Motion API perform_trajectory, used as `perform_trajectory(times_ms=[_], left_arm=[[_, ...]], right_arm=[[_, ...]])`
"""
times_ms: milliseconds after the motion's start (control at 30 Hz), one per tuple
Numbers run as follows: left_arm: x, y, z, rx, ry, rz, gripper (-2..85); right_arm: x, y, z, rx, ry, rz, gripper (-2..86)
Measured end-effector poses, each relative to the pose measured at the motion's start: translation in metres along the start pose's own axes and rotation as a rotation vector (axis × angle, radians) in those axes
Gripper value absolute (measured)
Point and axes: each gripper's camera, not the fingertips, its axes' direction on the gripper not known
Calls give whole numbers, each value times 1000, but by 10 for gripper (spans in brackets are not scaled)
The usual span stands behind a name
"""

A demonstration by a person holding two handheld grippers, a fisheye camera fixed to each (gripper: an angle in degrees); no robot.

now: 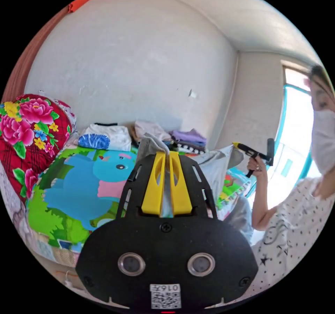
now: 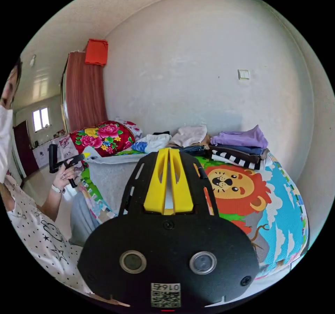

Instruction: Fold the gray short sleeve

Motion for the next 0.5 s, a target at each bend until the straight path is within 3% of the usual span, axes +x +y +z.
perform_trajectory(times_ms=[67,133,233,300,367,500], left_arm=[[-11,-44,51,-117,-81,28,-8],[-10,-99,86,-128,-173,72,-8],[23,-187,52,159,-173,115,-9],[57,-200,-8,470,-84,177,-9],[70,-195,-27,505,-21,193,-9],[60,-152,-7,323,9,166,-9]], right_arm=[[16,-36,32,-91,34,8,-4],[26,-78,38,-61,69,7,-4],[9,-132,-32,232,156,-43,-5],[-18,-139,-92,437,238,-148,-4],[-25,-141,-110,394,208,-186,-4],[-5,-122,-102,199,119,-143,-4]])
